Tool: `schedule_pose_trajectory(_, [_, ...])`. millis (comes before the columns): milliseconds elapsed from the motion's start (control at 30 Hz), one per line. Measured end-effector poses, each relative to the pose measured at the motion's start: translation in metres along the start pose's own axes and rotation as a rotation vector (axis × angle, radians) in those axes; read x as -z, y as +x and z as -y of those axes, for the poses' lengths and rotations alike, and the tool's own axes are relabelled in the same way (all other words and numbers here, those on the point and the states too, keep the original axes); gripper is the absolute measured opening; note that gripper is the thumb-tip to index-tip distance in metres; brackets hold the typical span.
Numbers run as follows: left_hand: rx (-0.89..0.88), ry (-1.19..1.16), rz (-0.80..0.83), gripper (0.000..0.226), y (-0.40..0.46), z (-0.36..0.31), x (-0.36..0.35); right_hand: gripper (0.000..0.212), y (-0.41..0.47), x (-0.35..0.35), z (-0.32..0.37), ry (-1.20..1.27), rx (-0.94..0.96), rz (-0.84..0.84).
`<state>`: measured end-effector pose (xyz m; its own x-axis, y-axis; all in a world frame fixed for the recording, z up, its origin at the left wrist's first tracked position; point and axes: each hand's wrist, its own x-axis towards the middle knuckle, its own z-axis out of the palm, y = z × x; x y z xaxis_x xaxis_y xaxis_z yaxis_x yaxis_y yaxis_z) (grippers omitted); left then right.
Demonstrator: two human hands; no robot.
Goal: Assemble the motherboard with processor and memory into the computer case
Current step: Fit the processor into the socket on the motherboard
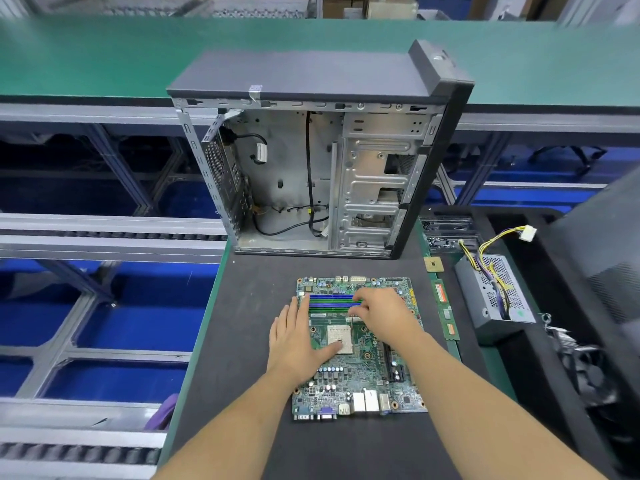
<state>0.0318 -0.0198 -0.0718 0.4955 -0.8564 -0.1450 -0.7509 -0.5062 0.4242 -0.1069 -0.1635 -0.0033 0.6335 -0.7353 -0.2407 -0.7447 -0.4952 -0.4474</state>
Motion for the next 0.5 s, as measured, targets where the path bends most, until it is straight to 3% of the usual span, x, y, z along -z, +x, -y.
schedule_pose_trajectory(267, [0.000, -0.003, 0.007, 0.113, -0.002, 0.000, 0.002, 0.035, -0.003, 0.000, -0.007, 0.002, 0.047, 0.009])
schedule_pose_trajectory(500, [0.020, -0.014, -0.035, 0.109, -0.003, -0.003, 0.002, 0.045, -0.011, 0.012, -0.022, 0.199, 0.041, 0.079])
